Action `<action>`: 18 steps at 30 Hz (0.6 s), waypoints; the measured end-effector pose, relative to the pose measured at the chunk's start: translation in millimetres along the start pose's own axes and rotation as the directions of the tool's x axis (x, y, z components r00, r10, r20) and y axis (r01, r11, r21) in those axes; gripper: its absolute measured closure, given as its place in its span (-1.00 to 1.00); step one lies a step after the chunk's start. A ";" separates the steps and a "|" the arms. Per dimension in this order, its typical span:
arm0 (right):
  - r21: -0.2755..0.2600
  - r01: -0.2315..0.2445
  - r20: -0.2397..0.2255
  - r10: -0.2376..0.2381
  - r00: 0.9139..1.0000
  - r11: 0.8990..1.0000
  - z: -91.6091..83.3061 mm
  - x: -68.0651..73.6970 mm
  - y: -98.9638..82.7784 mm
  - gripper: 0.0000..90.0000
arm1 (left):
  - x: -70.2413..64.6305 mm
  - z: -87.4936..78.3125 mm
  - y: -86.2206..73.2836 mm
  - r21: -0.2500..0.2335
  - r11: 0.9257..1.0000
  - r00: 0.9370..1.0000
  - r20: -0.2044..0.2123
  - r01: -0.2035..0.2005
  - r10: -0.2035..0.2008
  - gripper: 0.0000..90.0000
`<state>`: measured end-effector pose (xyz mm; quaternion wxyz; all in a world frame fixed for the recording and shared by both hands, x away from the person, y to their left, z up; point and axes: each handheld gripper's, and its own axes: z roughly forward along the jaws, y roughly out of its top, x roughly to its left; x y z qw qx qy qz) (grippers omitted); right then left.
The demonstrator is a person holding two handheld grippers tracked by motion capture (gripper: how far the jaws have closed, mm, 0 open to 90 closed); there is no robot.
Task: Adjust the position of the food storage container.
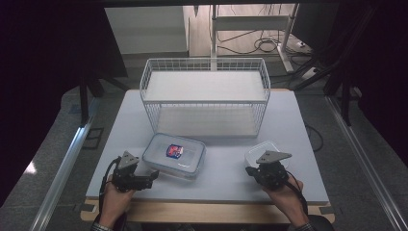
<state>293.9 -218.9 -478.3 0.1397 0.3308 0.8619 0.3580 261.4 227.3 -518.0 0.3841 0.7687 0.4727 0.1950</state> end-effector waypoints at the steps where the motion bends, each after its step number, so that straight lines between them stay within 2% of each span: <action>1: -0.004 -0.006 0.004 0.006 1.000 1.000 0.1 -2.6 -0.2 0.99 | -0.1 0.1 0.0 0.001 1.000 1.000 0.002 0.001 -0.001 -0.88; 11: -0.018 -0.045 0.061 0.046 0.997 0.999 2.0 -23.9 1.4 0.99 | -2.0 1.7 0.6 0.026 1.000 1.000 0.020 -0.012 0.011 -0.88; 12: -0.020 -0.050 0.066 0.051 0.996 0.999 2.0 -25.6 1.4 1.00 | -1.5 1.2 0.4 0.021 1.000 0.999 0.047 -0.011 0.010 -0.89; 14: -0.022 -0.057 0.074 0.058 0.996 0.998 1.7 -29.0 1.2 0.99 | -0.7 0.8 0.7 0.020 1.000 0.998 0.058 -0.004 0.002 -0.89; 18: -0.032 -0.078 0.093 0.080 0.992 0.996 1.4 -36.3 0.6 0.99 | 0.1 0.8 0.6 0.034 0.999 0.999 0.048 -0.003 0.002 -0.84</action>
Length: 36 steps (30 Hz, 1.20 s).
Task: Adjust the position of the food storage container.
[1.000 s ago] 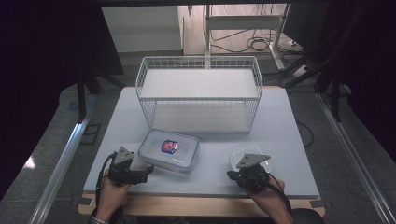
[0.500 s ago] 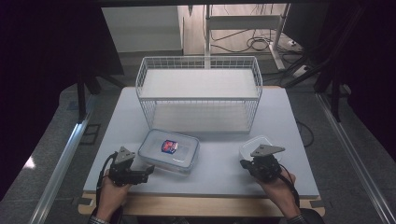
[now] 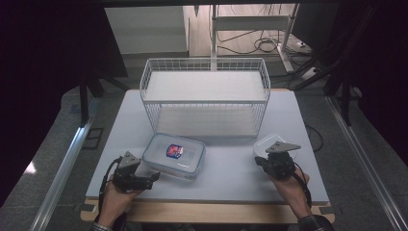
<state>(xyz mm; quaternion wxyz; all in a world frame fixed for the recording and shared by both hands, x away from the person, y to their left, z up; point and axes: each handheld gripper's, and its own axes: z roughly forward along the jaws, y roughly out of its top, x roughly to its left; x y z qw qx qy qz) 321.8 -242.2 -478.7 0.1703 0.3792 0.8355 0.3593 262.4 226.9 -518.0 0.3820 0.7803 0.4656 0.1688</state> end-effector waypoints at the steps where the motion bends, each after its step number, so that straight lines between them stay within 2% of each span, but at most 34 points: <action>1: 0.000 -0.003 0.003 0.003 1.000 1.000 -0.1 -1.2 0.0 0.99 | 0.1 0.0 0.0 0.004 1.000 1.000 0.000 -0.001 0.001 -0.82; 5: 0.000 -0.014 0.019 0.014 1.000 1.000 -1.1 -6.8 -0.6 0.99 | 0.1 -0.5 0.0 0.011 1.000 1.000 0.006 -0.002 0.002 -0.69; 7: 0.001 -0.024 0.050 0.024 0.998 1.000 -3.3 -15.3 -2.0 0.99 | -0.1 -1.0 0.3 0.021 1.000 1.000 0.006 -0.006 0.006 -0.64; 10: -0.006 -0.046 0.069 0.046 0.997 0.999 -5.2 -22.1 -3.8 0.99 | 0.6 -2.5 0.3 0.028 0.999 1.000 -0.006 -0.015 0.015 -0.52; 12: -0.010 -0.041 0.073 0.042 0.996 0.999 -6.2 -21.2 -3.6 0.99 | 2.4 -4.3 0.1 0.028 0.999 1.000 -0.009 -0.018 0.018 -0.43; 15: -0.022 -0.022 0.061 0.023 0.998 1.000 -7.3 -17.4 -2.6 0.99 | 9.8 -10.1 -0.8 0.017 0.999 0.999 -0.019 -0.031 0.032 -0.11; 17: -0.026 -0.009 0.050 0.011 0.999 1.000 -7.4 -14.5 -2.3 0.99 | 18.4 -15.4 -1.3 -0.004 1.000 1.000 -0.010 -0.010 0.010 0.17; 19: -0.029 0.003 0.044 -0.002 0.999 1.000 -7.3 -12.4 -2.3 0.99 | 30.6 -20.2 -2.3 -0.045 0.998 0.999 0.035 0.037 -0.036 0.44; 20: -0.034 0.001 0.039 0.000 0.999 0.999 -7.3 -10.9 -2.2 0.99 | 34.4 -21.3 -2.0 -0.056 0.997 0.998 0.035 0.049 -0.047 0.57; 21: -0.036 0.002 0.035 -0.001 0.999 0.999 -7.4 -10.3 -2.1 0.99 | 37.6 -22.2 -1.3 -0.058 0.997 0.998 0.013 0.054 -0.054 0.68; 23: -0.041 0.004 0.032 -0.003 0.999 0.999 -7.3 -8.6 -1.8 0.99 | 44.0 -20.2 -0.2 -0.043 0.998 0.999 -0.037 0.037 -0.039 0.81; 25: -0.045 0.004 0.025 -0.003 1.000 0.999 -7.0 -7.3 -1.8 0.98 | 53.1 -12.4 0.8 -0.032 0.997 0.997 -0.032 0.074 -0.075 0.90; 27: -0.046 0.003 0.019 -0.002 1.000 0.999 -6.4 -6.5 -1.7 0.98 | 55.1 -9.0 1.4 -0.029 0.996 0.996 -0.031 0.082 -0.083 0.95; 28: -0.045 0.005 0.011 -0.005 1.000 0.999 -5.2 -5.2 -1.5 0.98 | 56.8 0.6 3.8 -0.016 0.995 0.995 -0.021 0.095 -0.096 0.97; 36: -0.038 -0.001 -0.019 0.000 1.000 0.999 -0.6 1.2 -0.8 0.96 | 55.9 16.9 11.7 0.013 0.997 0.997 -0.016 0.076 -0.075 1.00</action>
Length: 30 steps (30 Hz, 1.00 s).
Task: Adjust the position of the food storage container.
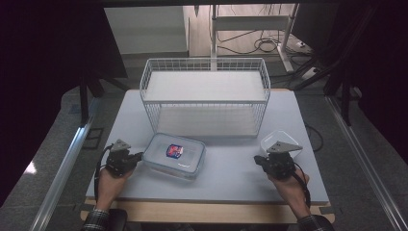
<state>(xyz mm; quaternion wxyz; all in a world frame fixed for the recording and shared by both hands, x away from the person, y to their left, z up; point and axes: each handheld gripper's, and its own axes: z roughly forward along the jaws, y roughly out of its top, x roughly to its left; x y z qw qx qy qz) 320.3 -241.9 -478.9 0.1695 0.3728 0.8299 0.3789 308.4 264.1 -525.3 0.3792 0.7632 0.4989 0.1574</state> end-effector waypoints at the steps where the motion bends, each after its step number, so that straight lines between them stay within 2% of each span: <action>1: -0.001 -0.002 -0.008 0.002 1.000 1.000 1.3 1.6 0.5 0.96 | 0.7 1.3 0.3 0.001 1.000 1.000 0.009 0.007 -0.007 1.00; 3: 0.001 -0.002 -0.023 0.002 1.000 1.000 4.7 4.6 1.4 0.96 | 0.7 4.1 1.1 0.001 1.000 0.999 0.033 0.016 -0.016 1.00; 11: 0.019 0.005 -0.064 -0.004 0.998 1.000 14.5 12.1 2.5 0.95 | -13.3 11.9 6.2 0.008 1.000 0.995 0.094 -0.030 0.029 1.00; 13: 0.021 0.012 -0.070 -0.010 0.997 1.000 17.1 13.4 2.8 0.95 | -21.4 16.4 8.9 0.018 0.998 0.991 0.120 -0.053 0.051 1.00; 19: 0.029 0.014 -0.088 -0.011 0.996 0.999 26.9 16.6 5.4 0.95 | -37.5 22.8 13.6 0.022 0.996 0.984 0.160 -0.087 0.082 1.00; 24: 0.035 0.015 -0.101 -0.011 0.995 0.999 33.7 20.3 7.0 0.95 | -51.9 28.2 16.2 0.023 0.995 0.975 0.201 -0.099 0.093 1.00; 25: 0.036 0.014 -0.103 -0.010 0.995 0.999 34.5 20.3 7.1 0.95 | -51.9 28.2 16.2 0.023 0.995 0.975 0.201 -0.099 0.093 1.00; 26: 0.037 0.011 -0.106 -0.007 0.994 0.999 35.0 20.3 7.1 0.95 | -58.0 29.8 17.2 0.024 0.994 0.971 0.217 -0.110 0.102 1.00; 27: 0.037 0.011 -0.106 -0.007 0.994 0.999 35.0 20.3 7.1 0.95 | -58.0 29.8 17.2 0.024 0.994 0.971 0.217 -0.110 0.102 1.00; 30: 0.038 -0.003 -0.105 0.007 0.994 0.999 35.2 19.1 6.6 0.93 | -68.5 32.8 19.1 0.027 0.991 0.964 0.238 -0.128 0.118 1.00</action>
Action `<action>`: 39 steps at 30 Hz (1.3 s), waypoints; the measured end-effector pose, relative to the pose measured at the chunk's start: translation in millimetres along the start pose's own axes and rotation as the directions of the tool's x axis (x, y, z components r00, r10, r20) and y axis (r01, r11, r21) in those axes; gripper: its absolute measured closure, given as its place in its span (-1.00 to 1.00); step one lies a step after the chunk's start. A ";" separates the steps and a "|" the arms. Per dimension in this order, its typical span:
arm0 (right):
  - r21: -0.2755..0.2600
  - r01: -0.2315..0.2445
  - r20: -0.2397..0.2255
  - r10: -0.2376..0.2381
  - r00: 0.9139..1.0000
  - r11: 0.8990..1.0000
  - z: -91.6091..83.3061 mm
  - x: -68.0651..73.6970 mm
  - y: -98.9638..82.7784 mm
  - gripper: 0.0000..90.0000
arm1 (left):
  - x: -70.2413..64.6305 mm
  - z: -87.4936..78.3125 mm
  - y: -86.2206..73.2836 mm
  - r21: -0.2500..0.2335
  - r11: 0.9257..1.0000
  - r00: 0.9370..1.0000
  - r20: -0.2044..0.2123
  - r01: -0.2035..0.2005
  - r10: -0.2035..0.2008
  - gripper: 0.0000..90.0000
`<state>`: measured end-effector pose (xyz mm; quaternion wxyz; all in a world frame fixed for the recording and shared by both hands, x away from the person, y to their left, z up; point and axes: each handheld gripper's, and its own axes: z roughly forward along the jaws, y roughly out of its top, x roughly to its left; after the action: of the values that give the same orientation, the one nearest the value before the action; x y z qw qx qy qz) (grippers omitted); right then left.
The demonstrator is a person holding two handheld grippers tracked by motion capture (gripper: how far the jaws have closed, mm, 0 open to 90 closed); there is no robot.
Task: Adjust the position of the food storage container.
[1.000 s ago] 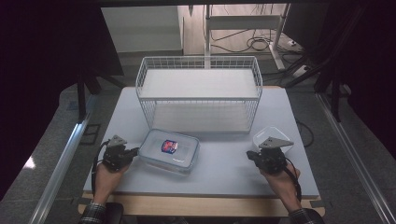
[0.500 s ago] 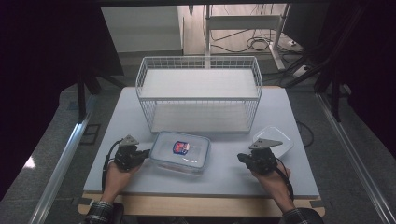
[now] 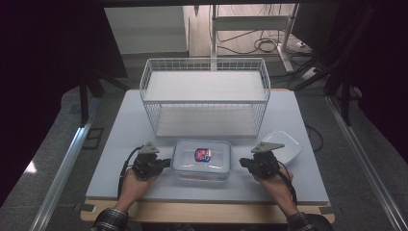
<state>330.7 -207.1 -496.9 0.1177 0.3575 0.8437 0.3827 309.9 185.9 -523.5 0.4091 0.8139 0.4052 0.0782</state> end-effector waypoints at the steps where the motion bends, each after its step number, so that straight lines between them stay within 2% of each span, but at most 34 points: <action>1: -0.002 0.000 0.000 0.000 1.000 1.000 -0.3 -0.5 0.0 0.93 | -2.8 1.7 0.9 0.001 1.000 1.000 0.011 -0.004 0.004 1.00; 5: -0.004 -0.002 0.001 0.002 1.000 1.000 -1.4 -1.5 -0.2 0.91 | -10.3 5.8 3.5 0.005 1.000 0.999 0.025 -0.020 0.020 0.99; 8: 0.001 0.002 0.003 -0.002 1.000 1.000 -1.4 -1.2 -0.4 0.91 | -11.7 5.2 4.5 0.011 1.000 1.000 0.015 -0.027 0.027 0.99; 11: -0.002 0.015 0.024 -0.015 1.000 1.000 -4.3 -0.9 -0.7 0.83 | -10.6 -0.9 3.1 0.009 1.000 1.000 -0.012 -0.023 0.023 0.85; 15: -0.020 0.022 0.051 -0.021 0.998 1.000 -12.1 -1.6 -2.4 0.61 | -8.6 -10.2 -1.4 -0.014 1.000 0.999 -0.036 -0.006 0.006 0.57; 21: -0.052 0.034 0.077 -0.030 0.997 0.998 -21.7 -0.9 -3.6 0.25 | -12.3 -20.0 -7.1 -0.048 0.999 0.996 -0.088 -0.009 0.004 -0.04; 23: -0.056 0.039 0.078 -0.035 0.996 0.998 -23.0 -0.3 -4.1 0.18 | -12.1 -21.2 -8.4 -0.055 0.998 0.996 -0.086 -0.010 0.005 -0.23; 24: -0.058 0.042 0.078 -0.038 0.996 0.997 -23.8 0.3 -4.6 0.10 | -11.9 -23.2 -10.5 -0.062 0.998 0.996 -0.084 -0.005 0.000 -0.23; 25: -0.063 0.049 0.074 -0.044 0.996 0.997 -25.4 1.2 -6.2 0.00 | -11.3 -25.4 -12.4 -0.064 0.998 0.997 -0.080 -0.007 0.002 -0.36; 27: -0.065 0.051 0.071 -0.046 0.996 0.997 -26.1 1.3 -6.6 -0.05 | -11.4 -27.0 -13.7 -0.073 0.997 0.997 -0.083 -0.006 0.000 -0.49; 28: -0.074 0.051 0.063 -0.047 0.997 0.996 -27.5 2.1 -8.0 -0.17 | -11.1 -29.6 -15.4 -0.090 0.996 0.996 -0.087 -0.007 -0.001 -0.59; 32: -0.086 0.051 0.055 -0.047 0.997 0.995 -28.7 2.4 -10.9 -0.32 | -10.9 -32.5 -18.2 -0.092 0.996 0.996 -0.093 -0.008 0.000 -0.80; 34: -0.083 0.041 0.037 -0.038 0.999 0.996 -28.8 2.2 -14.1 -0.44 | -11.2 -31.8 -21.2 -0.073 0.997 0.996 -0.094 -0.016 0.009 -0.84; 39: -0.073 0.029 0.001 -0.029 1.000 0.997 -25.5 1.9 -16.9 -0.56 | -11.7 -29.8 -22.3 -0.074 0.997 0.995 -0.095 -0.028 0.021 -0.90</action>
<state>308.6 -227.8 -491.7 0.1363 0.3407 0.8343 0.4113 275.2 202.8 -517.9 0.4190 0.7983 0.4105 0.1366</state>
